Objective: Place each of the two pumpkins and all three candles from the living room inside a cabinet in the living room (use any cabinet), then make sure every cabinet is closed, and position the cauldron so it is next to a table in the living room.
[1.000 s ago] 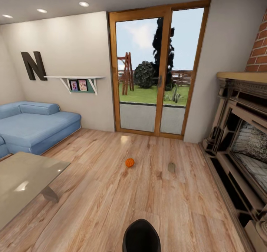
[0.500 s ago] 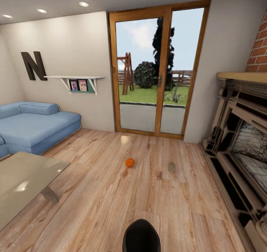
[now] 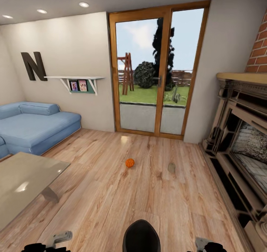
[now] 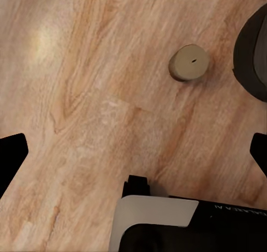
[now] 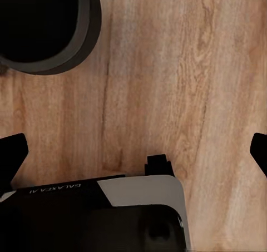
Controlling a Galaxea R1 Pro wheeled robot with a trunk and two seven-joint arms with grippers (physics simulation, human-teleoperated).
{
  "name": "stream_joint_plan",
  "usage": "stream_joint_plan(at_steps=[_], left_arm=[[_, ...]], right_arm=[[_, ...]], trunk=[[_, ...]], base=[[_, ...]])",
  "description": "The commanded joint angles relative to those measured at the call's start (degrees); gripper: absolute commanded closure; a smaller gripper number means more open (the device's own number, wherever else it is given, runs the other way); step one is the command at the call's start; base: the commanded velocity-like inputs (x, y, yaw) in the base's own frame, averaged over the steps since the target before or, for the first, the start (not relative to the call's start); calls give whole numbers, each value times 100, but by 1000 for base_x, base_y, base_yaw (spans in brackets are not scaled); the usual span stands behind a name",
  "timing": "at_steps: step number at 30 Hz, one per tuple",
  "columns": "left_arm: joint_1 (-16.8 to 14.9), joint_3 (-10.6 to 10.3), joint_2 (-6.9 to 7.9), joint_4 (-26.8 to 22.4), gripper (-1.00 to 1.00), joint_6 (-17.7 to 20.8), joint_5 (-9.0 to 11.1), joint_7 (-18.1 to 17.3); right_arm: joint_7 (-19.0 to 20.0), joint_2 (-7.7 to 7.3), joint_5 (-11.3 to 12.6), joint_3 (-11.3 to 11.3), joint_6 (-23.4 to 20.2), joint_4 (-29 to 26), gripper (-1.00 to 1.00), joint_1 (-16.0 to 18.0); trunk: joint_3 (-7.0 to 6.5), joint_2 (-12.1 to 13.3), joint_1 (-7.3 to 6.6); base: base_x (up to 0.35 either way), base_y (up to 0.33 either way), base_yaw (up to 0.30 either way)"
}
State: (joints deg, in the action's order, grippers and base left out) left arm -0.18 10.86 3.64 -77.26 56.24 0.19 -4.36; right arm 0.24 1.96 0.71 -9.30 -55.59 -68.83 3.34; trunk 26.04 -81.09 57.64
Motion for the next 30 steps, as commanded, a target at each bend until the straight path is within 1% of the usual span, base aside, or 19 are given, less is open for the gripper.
stream_joint_plan(at_steps=[1,6,12,19,20,22,23,24,25,26,27,28,29,30], left_arm=[[0,-2,-6,-16,-100,13,-2,2],[-11,-12,-21,-40,-100,28,-31,18],[-78,-14,-25,-43,-100,27,-38,22],[-134,-22,-49,-43,-100,-5,-16,36],[-212,-27,-66,-34,-100,-25,1,39],[-271,-28,-77,-18,-100,-33,5,40],[-381,-26,-107,36,-100,-68,11,44],[-437,-28,-153,115,-100,-138,11,46],[-457,-29,-187,176,-100,-194,9,47],[-514,-34,-300,450,-100,-447,-8,52],[-534,-36,-333,556,-100,-549,-14,55],[-592,-36,-384,782,-100,-749,-21,68],[-673,-34,-423,999,-100,-912,-23,108],[-716,-34,-438,1105,-100,-975,-17,140]], right_arm=[[4,2,0,9,55,75,-100,0],[10,12,-24,53,485,319,-100,0],[-23,24,-53,61,583,382,-100,0],[22,46,-5,53,601,350,-100,28],[27,174,-1,57,815,336,-100,39],[26,239,-1,58,919,328,-100,49],[20,338,-2,59,1034,314,-100,84],[14,405,-5,59,1091,311,-100,121],[13,439,-7,59,1116,316,-100,139],[-12,548,-37,65,1193,337,-100,177],[-21,591,-49,71,1219,340,-100,186],[-43,679,-70,114,1256,344,-100,198],[-69,744,-80,209,1280,349,-100,209],[-85,767,-83,270,1292,355,-100,213]], trunk=[[-19,42,-23],[-108,242,-133],[-216,483,-264],[-342,763,-418],[-360,804,-440],[-396,884,-484],[-413,924,-506],[-431,964,-528],[-449,1004,-550],[-467,1044,-572],[-485,1084,-594],[-503,1124,-616],[-521,1165,-638],[-539,1205,-660]], base=[[0,0,0],[0,0,0],[0,0,0],[0,0,0],[0,0,0],[0,0,0],[0,0,0],[0,0,0],[0,0,0],[0,0,0],[0,0,0],[0,0,0],[0,0,0],[0,0,0]])
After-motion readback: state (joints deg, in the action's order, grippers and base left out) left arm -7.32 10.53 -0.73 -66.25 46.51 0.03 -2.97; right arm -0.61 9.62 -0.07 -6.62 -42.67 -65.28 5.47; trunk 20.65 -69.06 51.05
